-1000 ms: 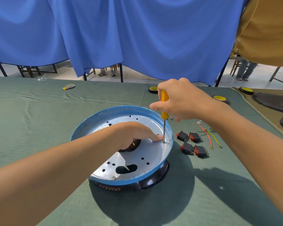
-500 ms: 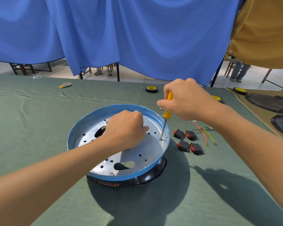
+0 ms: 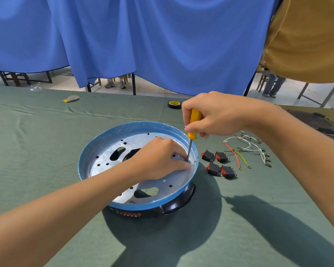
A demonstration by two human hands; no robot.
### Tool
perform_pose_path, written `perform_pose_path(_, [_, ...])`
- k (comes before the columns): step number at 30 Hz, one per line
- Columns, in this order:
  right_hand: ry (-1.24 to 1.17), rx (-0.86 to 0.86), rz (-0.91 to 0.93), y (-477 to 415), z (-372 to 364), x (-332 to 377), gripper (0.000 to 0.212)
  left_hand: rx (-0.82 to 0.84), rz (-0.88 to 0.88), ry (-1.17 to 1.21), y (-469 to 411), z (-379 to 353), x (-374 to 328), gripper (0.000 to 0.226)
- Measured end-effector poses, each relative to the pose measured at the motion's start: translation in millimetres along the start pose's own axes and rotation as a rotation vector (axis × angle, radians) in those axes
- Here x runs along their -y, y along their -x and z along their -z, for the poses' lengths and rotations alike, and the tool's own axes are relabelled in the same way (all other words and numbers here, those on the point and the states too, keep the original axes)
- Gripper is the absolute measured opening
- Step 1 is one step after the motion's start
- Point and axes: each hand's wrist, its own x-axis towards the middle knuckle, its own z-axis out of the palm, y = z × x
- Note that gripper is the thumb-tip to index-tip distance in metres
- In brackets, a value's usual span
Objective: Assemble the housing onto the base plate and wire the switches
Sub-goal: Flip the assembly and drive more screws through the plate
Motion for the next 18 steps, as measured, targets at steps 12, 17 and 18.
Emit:
perform_pose_path(12, [0.129,-0.056,-0.080,-7,-4,6,0.036,-0.207,0.118,0.179,-14,0,-13,0.010])
perform_pose_path(17, [0.188,-0.042,0.078,-3,5,7,0.011,-0.105,0.031,0.138,-13,1,-10,0.016])
perform_pose_path(18, [0.177,-0.074,0.061,-5,2,6,0.015,-0.088,0.038,0.151,-13,1,-10,0.016])
